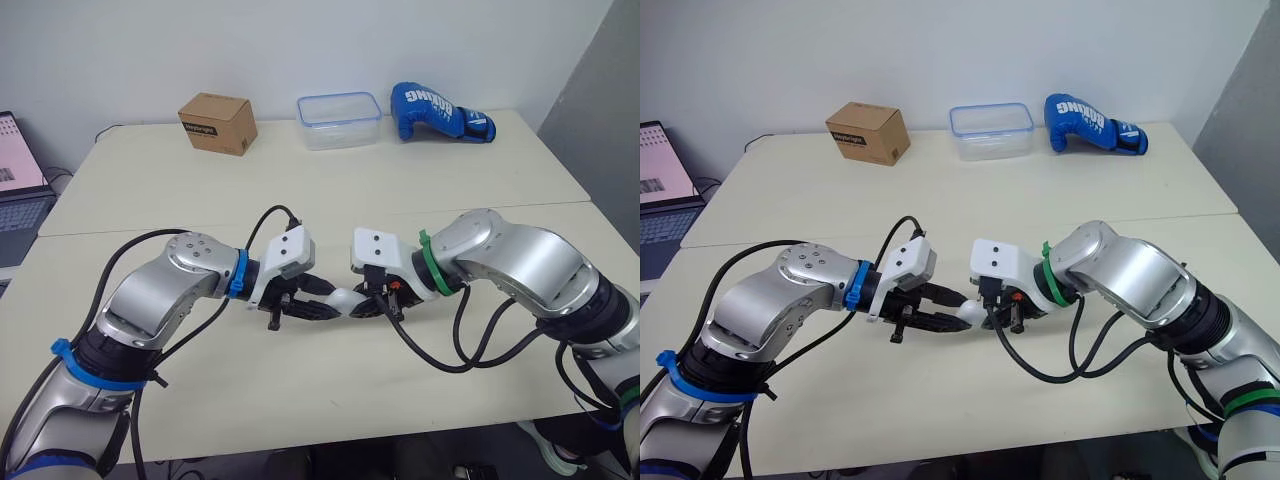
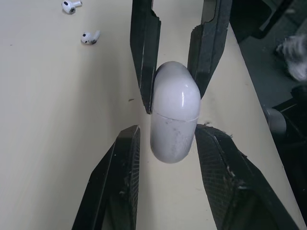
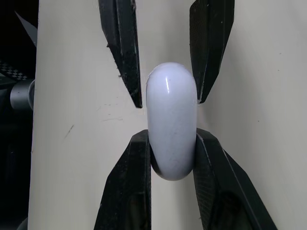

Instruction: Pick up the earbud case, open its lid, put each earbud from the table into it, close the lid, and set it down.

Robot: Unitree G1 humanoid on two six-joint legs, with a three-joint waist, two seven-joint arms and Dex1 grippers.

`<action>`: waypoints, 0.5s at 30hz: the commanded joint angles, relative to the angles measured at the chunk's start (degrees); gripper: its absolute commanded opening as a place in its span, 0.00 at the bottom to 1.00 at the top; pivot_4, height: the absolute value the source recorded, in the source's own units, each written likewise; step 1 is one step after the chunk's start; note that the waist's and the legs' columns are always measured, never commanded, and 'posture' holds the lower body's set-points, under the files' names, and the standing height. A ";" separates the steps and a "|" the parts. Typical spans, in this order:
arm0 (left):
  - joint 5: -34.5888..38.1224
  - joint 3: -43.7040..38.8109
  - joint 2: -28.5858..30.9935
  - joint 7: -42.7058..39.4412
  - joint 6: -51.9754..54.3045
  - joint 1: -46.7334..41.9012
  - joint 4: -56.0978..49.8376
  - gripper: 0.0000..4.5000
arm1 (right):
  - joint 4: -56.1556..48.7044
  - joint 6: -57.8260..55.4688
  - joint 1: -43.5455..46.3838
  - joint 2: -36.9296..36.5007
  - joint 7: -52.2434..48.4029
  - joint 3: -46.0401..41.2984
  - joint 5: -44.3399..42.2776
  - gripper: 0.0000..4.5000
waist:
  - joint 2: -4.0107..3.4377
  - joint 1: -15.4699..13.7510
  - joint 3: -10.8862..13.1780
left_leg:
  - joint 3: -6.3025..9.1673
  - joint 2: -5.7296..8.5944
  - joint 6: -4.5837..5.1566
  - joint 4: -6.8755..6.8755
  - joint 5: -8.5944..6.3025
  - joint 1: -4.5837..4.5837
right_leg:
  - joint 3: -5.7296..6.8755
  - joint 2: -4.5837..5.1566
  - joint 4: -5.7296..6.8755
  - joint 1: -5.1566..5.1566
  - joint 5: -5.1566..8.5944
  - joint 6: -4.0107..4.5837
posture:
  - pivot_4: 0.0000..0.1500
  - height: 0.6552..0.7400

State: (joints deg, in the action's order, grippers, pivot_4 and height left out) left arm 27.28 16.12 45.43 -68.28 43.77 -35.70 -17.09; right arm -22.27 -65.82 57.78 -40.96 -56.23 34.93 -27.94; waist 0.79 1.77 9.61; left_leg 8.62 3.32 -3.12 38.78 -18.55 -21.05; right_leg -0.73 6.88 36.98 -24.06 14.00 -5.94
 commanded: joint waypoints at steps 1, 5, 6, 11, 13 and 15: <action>-0.38 0.21 -0.10 -0.61 -0.10 -1.01 -0.41 0.40 | -0.47 -0.39 2.04 0.48 -0.54 -0.82 0.98 0.17 | 0.00 0.00 0.00 | 0.00 0.00 0.00 0.00 0.00 0.00 | 0.00 0.00 0.00 0.00 0.00 0.00 | 1.00 0.89; -0.51 0.30 -0.27 -1.01 -0.43 -0.73 -0.41 0.40 | -0.01 -0.81 2.44 1.02 -0.48 -0.82 1.41 0.17 | 0.00 0.00 0.00 | 0.00 0.00 0.00 0.00 0.00 0.00 | 0.00 0.00 0.01 -0.01 0.00 0.00 | 1.00 0.89; -0.53 0.23 -0.51 -0.93 -0.57 -0.76 -0.22 0.36 | 0.03 -0.89 2.52 1.09 -0.52 -0.84 1.43 0.17 | 0.00 0.00 0.00 | 0.01 0.00 0.00 0.00 0.00 0.00 | 0.00 0.00 0.01 -0.01 0.00 0.00 | 1.00 0.89; -1.34 0.29 -1.39 -0.52 -1.66 -0.86 0.86 0.16 | 0.23 -1.62 3.10 1.96 -0.74 -1.33 1.28 0.17 | 0.00 0.01 0.00 | 0.00 0.00 0.00 0.01 0.00 0.00 | 0.00 0.00 0.01 -0.01 0.00 0.00 | 1.00 0.89; -1.45 0.16 -1.71 -0.44 -1.92 -0.76 1.00 0.16 | 0.20 -1.86 3.16 2.17 -0.78 -1.41 1.32 0.17 | 0.00 0.01 0.00 | 0.00 0.00 0.00 0.01 0.00 0.00 | 0.00 0.00 0.01 -0.01 0.00 0.00 | 1.00 0.89; -1.57 0.01 -2.20 -0.19 -2.13 -0.77 1.33 0.16 | 0.21 -2.01 3.20 2.35 -0.83 -1.50 1.35 0.17 | 0.00 0.01 0.00 | 0.00 0.00 0.00 0.01 0.00 0.00 | 0.00 0.00 0.01 -0.01 0.00 0.00 | 1.00 0.89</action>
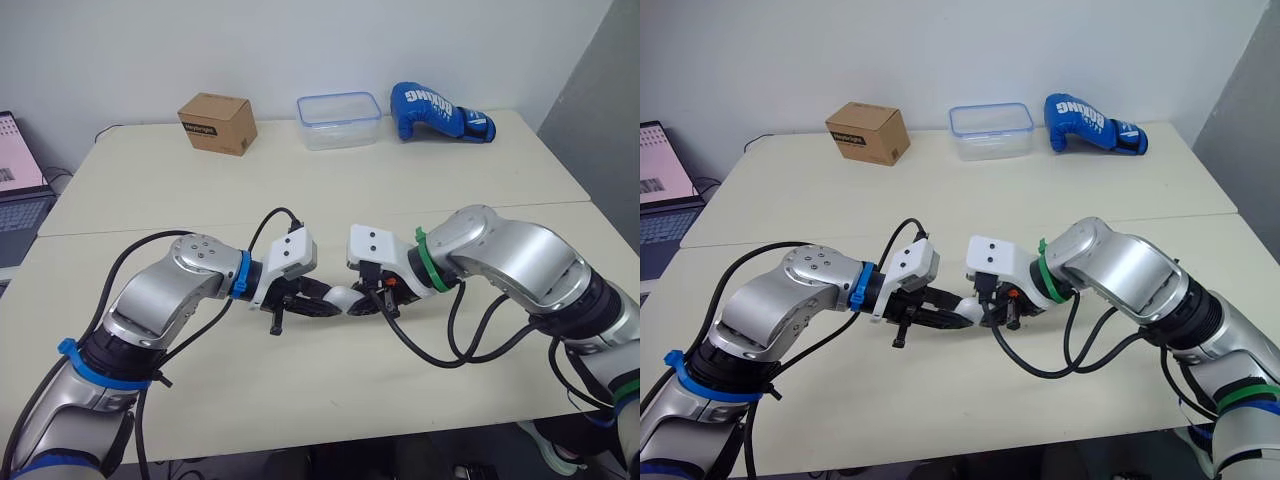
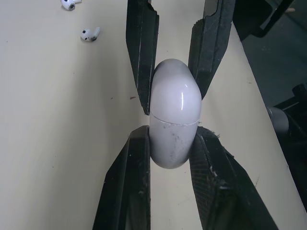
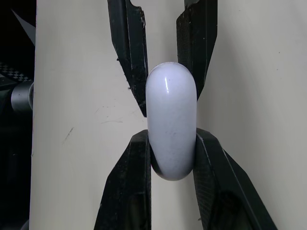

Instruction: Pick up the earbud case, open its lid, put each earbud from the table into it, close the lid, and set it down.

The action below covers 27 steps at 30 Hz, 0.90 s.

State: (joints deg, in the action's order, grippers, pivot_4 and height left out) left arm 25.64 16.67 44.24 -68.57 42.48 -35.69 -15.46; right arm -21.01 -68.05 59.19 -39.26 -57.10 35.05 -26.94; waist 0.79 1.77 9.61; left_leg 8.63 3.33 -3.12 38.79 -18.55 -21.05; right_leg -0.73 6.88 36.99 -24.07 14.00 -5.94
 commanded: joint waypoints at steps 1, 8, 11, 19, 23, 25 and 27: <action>-0.06 -0.56 -1.19 0.19 -1.01 -0.77 -0.16 0.16 | -1.02 0.16 1.80 0.75 0.00 -1.67 0.38 0.17 | 0.00 0.00 0.00 | 0.00 0.00 0.00 0.00 0.00 0.00 | 0.00 0.00 0.00 0.00 0.00 0.00 | 1.00 0.89; -0.23 -0.84 -1.32 0.32 -0.56 -0.45 -0.82 0.16 | -1.50 0.39 1.43 0.97 -0.43 -1.98 0.75 0.17 | 0.00 0.00 0.00 | 0.00 0.00 0.00 0.01 0.00 0.00 | 0.00 0.00 0.01 0.00 0.00 0.00 | 1.00 0.89; 0.20 -1.17 -0.97 0.31 0.15 -0.24 -1.40 0.16 | -1.79 2.07 0.99 0.78 -1.22 -2.08 0.99 0.17 | 0.00 0.01 0.00 | 0.00 0.00 0.00 0.01 0.00 0.00 | 0.00 0.00 0.01 0.00 0.00 0.00 | 1.00 0.89; 2.06 -3.70 -0.79 1.61 0.49 1.32 -2.91 0.16 | -2.30 5.02 -2.79 -0.73 -1.72 -6.94 -0.25 0.60 | 0.01 -0.03 0.00 | 0.02 0.01 0.00 0.02 0.00 0.00 | 0.01 0.01 0.00 0.01 0.00 0.00 | 1.00 0.89; 2.79 -6.75 -1.62 3.50 -2.03 5.01 -4.05 0.16 | -3.77 6.25 -8.08 -1.47 -1.65 -14.69 -3.76 0.60 | 0.00 -0.02 0.00 | -0.02 0.02 0.00 0.01 0.00 0.00 | -0.03 0.03 0.01 -0.02 0.00 0.00 | 1.00 0.89; 4.24 -10.17 -4.67 4.65 -6.10 7.51 -3.22 0.16 | -4.21 7.36 -11.18 -1.84 -1.48 -18.03 -4.91 0.60 | 0.01 -0.06 0.00 | -0.02 0.00 0.00 0.02 0.00 0.00 | -0.02 0.03 0.04 -0.01 0.00 0.00 | 1.00 0.89; 6.03 -12.95 -7.32 5.13 -8.61 9.73 -2.47 0.16 | -4.50 8.04 -13.79 -1.95 -1.17 -21.02 -6.07 0.60 | 0.01 -0.14 -0.01 | -0.01 0.01 0.00 0.04 0.00 0.01 | -0.01 0.04 0.02 0.02 -0.01 0.02 | 1.00 0.89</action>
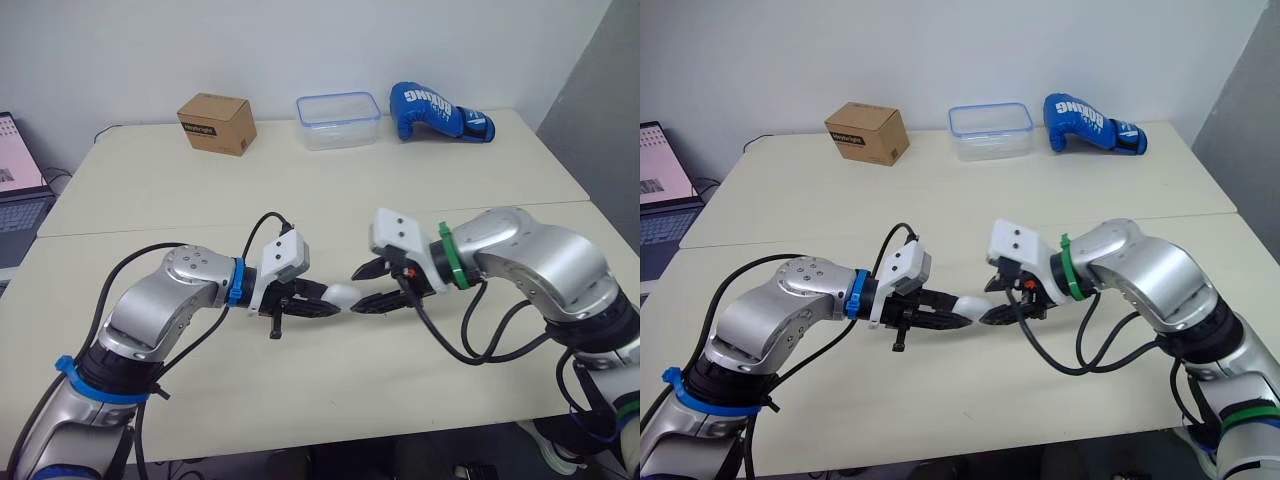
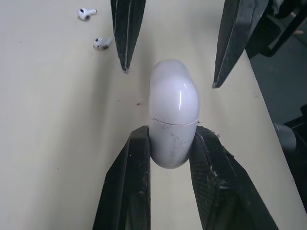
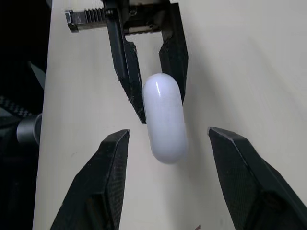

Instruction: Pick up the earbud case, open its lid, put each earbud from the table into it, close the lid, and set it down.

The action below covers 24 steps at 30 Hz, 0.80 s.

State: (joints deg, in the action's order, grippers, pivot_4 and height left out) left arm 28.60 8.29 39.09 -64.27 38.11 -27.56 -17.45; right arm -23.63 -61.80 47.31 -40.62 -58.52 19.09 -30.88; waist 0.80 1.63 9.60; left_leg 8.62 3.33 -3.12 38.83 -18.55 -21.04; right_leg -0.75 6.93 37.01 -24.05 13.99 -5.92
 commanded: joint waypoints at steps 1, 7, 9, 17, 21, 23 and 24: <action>3.32 -5.38 -3.14 1.27 -5.05 2.62 -0.04 0.16 | -1.85 2.20 -3.14 -0.45 0.71 -6.31 -2.32 0.60 | 0.01 0.00 0.00 | -0.01 0.01 0.00 0.01 0.00 -0.01 | 0.00 0.01 -0.01 0.00 0.00 0.00 | 1.00 0.89; 3.84 -5.92 -6.72 0.08 -9.53 5.55 4.05 0.16 | -0.30 4.66 -6.91 1.53 3.98 -9.69 -2.15 0.60 | 0.00 0.00 0.00 | -0.07 0.01 0.00 0.01 0.00 0.02 | -0.05 0.02 0.03 -0.01 -0.01 0.01 | 1.00 0.89; 4.41 -6.11 -7.49 -1.39 -11.53 5.79 4.96 0.16 | 0.32 5.38 -7.34 2.18 4.86 -10.04 -2.01 0.60 | 0.00 0.00 0.00 | -0.07 0.02 0.00 0.01 0.00 0.02 | -0.04 0.02 0.01 0.00 -0.01 0.01 | 1.00 0.89; 4.29 -5.93 -9.86 -2.22 -15.47 5.85 7.69 0.16 | 2.71 7.73 -8.39 5.77 8.35 -10.31 -1.46 0.60 | 0.01 0.04 0.00 | -0.08 0.02 0.00 0.01 0.00 0.02 | -0.05 0.02 0.00 -0.01 -0.01 0.01 | 1.00 0.89; 4.25 -5.62 -9.50 -2.47 -15.39 6.03 7.41 0.16 | 2.98 7.97 -8.41 6.53 8.81 -10.28 -1.60 0.60 | 0.00 0.05 0.00 | -0.08 0.02 0.00 0.01 0.00 0.02 | -0.05 0.02 0.00 -0.01 -0.01 0.01 | 1.00 0.89; 4.25 -5.55 -9.28 -2.69 -15.35 6.15 7.35 0.16 | 3.17 8.00 -8.29 7.04 9.05 -10.38 -1.65 0.60 | 0.00 0.06 0.00 | -0.08 0.02 0.00 0.01 0.00 0.02 | -0.05 0.02 0.00 -0.01 -0.01 0.01 | 1.00 0.89; 4.25 -5.53 -9.18 -2.74 -15.33 6.24 7.25 0.16 | 3.18 7.97 -8.26 7.22 9.14 -10.44 -1.68 0.60 | 0.00 0.06 0.00 | -0.08 0.02 0.00 0.01 0.00 0.02 | -0.05 0.02 0.01 -0.01 -0.01 0.01 | 1.00 0.89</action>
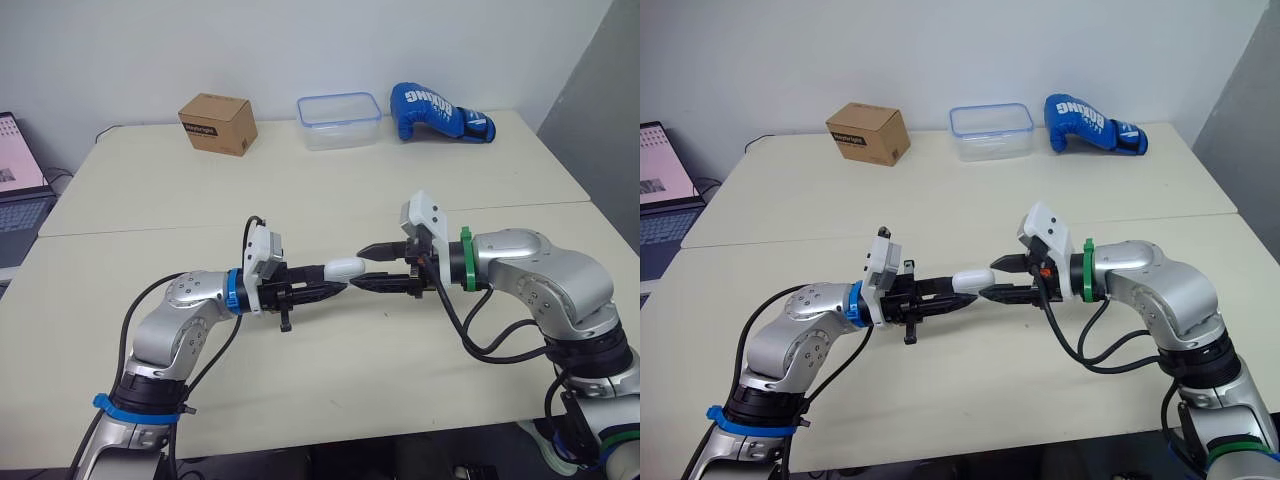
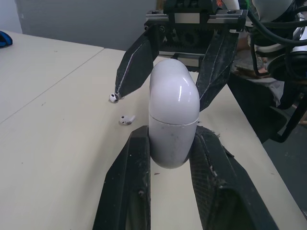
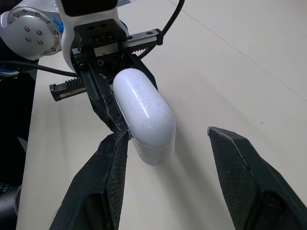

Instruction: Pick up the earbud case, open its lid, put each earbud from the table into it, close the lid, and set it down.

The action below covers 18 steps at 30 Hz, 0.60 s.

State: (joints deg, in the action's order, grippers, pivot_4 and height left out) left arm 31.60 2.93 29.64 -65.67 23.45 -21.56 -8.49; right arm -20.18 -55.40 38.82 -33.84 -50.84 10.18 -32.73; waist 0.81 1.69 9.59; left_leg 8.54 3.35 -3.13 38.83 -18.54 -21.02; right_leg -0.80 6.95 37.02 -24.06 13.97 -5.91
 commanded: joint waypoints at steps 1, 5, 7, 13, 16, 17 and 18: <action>1.23 -0.13 0.36 -1.40 -0.64 0.30 -1.75 0.16 | -0.25 1.57 0.25 0.62 1.51 -1.59 0.17 0.60 | 0.00 0.01 0.00 | 0.00 0.00 0.00 0.00 0.00 0.00 | 0.00 0.00 0.00 0.00 0.00 0.00 | 1.00 0.89; 0.99 0.17 0.73 -1.71 -0.84 0.86 -1.75 0.16 | -0.14 1.53 0.42 1.23 1.72 -1.75 0.13 0.60 | 0.00 0.01 0.00 | 0.00 0.00 0.00 0.00 0.00 0.00 | -0.01 0.00 -0.01 0.00 0.00 0.00 | 1.00 0.89; 1.06 0.24 0.73 -1.74 -0.80 1.11 -1.95 0.16 | -0.03 1.49 0.52 1.35 1.74 -1.84 0.14 0.60 | 0.00 0.02 0.00 | 0.01 0.00 0.00 0.00 0.00 0.00 | 0.00 0.00 0.00 0.00 0.00 0.00 | 1.00 0.89; 1.21 0.37 0.79 -2.09 -0.90 1.91 -2.24 0.16 | 0.38 1.31 1.13 1.75 1.97 -2.30 0.06 0.60 | 0.00 0.02 0.00 | 0.01 0.00 0.00 0.00 0.00 0.00 | 0.00 0.00 0.00 0.00 0.00 0.00 | 1.00 0.89; 1.14 0.39 0.87 -2.24 -1.07 2.30 -2.31 0.16 | 0.69 1.13 1.51 2.18 2.17 -2.66 -0.15 0.60 | 0.00 0.02 0.00 | 0.01 0.00 0.00 0.00 0.00 0.00 | 0.00 0.00 0.00 0.00 0.00 0.00 | 1.00 0.89; 1.01 0.44 0.94 -2.39 -1.27 2.54 -2.23 0.16 | 0.86 1.08 1.68 2.34 2.26 -2.77 -0.19 0.60 | 0.00 0.02 0.00 | 0.01 0.00 0.00 0.00 0.00 0.00 | 0.00 0.00 0.00 0.00 0.00 0.00 | 1.00 0.89; 0.99 0.49 1.01 -2.51 -1.38 2.82 -2.26 0.16 | 1.04 1.01 1.87 2.48 2.36 -2.88 -0.18 0.60 | 0.00 0.02 0.00 | 0.00 0.00 0.00 0.00 0.00 0.00 | 0.00 0.00 0.00 0.00 0.00 0.00 | 1.00 0.89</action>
State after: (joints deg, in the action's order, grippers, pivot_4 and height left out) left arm 31.44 2.95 30.36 -65.77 23.35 -19.11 -8.49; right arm -19.71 -55.40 38.95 -31.48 -50.52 10.12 -32.88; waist 0.80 1.71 9.59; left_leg 8.54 3.35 -3.13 38.83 -18.54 -21.01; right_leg -0.80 6.95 37.02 -24.06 13.97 -5.91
